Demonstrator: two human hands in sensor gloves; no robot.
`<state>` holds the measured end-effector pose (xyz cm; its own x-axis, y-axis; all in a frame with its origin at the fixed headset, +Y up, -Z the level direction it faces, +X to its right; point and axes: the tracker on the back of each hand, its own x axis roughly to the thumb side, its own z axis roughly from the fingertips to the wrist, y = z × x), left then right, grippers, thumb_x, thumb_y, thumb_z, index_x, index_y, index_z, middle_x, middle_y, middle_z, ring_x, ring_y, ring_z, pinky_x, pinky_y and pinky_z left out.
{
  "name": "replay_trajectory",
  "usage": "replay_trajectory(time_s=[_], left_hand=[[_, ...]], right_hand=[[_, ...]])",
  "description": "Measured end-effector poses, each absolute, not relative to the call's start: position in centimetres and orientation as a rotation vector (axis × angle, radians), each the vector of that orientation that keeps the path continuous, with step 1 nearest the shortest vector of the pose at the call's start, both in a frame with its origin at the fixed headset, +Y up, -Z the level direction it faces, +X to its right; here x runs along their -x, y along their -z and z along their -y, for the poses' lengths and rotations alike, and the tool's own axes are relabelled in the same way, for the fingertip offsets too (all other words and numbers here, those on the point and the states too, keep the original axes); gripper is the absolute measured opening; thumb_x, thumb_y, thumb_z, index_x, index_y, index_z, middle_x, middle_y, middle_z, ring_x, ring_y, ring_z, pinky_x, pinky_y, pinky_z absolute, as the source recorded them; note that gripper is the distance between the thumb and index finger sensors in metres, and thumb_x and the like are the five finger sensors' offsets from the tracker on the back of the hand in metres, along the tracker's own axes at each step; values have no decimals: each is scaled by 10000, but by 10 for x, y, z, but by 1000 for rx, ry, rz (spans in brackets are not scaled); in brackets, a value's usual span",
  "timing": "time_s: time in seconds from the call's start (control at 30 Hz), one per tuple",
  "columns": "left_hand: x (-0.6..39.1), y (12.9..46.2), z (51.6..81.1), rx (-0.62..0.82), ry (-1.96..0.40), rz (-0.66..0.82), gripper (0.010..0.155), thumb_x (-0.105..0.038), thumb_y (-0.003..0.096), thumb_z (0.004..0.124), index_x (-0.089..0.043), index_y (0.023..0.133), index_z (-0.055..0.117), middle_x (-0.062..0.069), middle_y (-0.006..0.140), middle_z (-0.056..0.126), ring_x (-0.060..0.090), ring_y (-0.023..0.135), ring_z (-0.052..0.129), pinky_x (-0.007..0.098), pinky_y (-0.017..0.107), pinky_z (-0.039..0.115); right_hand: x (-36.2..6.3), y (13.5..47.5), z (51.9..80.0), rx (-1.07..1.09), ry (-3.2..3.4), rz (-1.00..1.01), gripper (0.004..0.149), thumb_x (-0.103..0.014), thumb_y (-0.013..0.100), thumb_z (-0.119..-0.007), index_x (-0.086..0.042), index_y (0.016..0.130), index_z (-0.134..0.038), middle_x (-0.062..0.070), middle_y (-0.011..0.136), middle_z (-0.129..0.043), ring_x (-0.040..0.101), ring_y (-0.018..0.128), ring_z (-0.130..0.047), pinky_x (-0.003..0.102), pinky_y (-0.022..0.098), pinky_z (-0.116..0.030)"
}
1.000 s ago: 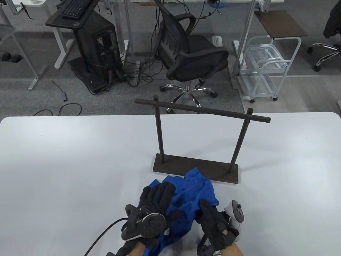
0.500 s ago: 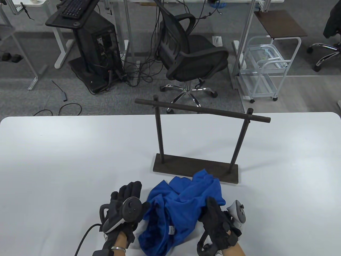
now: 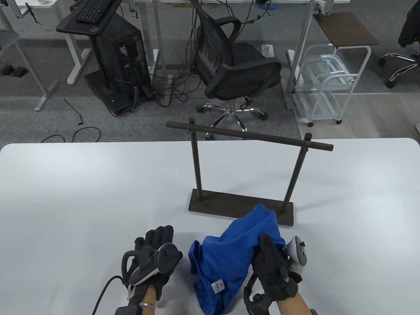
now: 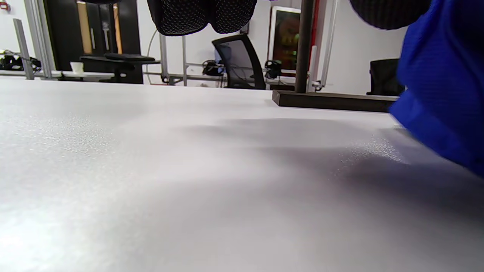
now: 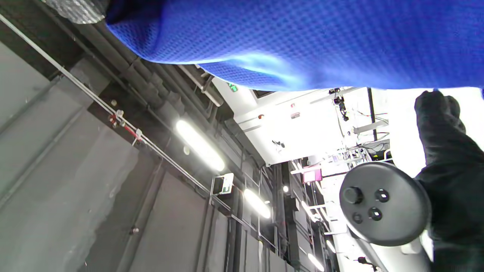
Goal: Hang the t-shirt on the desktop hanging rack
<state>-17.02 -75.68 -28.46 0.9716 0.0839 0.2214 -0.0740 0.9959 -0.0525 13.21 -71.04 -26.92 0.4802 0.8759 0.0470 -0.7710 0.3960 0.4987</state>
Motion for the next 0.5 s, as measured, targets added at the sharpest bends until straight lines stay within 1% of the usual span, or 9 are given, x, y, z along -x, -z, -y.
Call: replay_trajectory(time_s=[0.27,0.43,0.47,0.5], left_hand=[[170,284,757,42,-86,229,841,-555,438,629,-85,1060,313,237,1076,465,525,962,581,735,645,497],[170,283,757,35,-85,234,842,-555,437,629,-86,1059,310,236,1075,465,523,962,579,734,644,499],[170,283,758,35,-86,235,842,-554,437,629,-84,1059,311,237,1075,465,525,961,581,734,644,500],[170,283,758,36,-85,236,841,-555,437,628,-86,1059,311,237,1075,464,523,961,581,735,643,500]], right_hand=[[-134,276,647,-581,-1121,-219,762,-628,539,-587,-317,1060,-126,169,1076,-392,389,761,-660,621,649,-468],[-134,279,607,-620,-1145,-160,755,-624,537,-587,-298,1069,-161,173,1069,-423,393,739,-683,622,638,-487],[-135,280,597,-625,-1148,-147,756,-622,535,-593,-293,1071,-172,177,1070,-417,395,731,-688,624,635,-489],[-136,281,589,-633,-1157,-130,754,-618,534,-597,-291,1070,-179,177,1080,-375,395,719,-691,624,634,-489]])
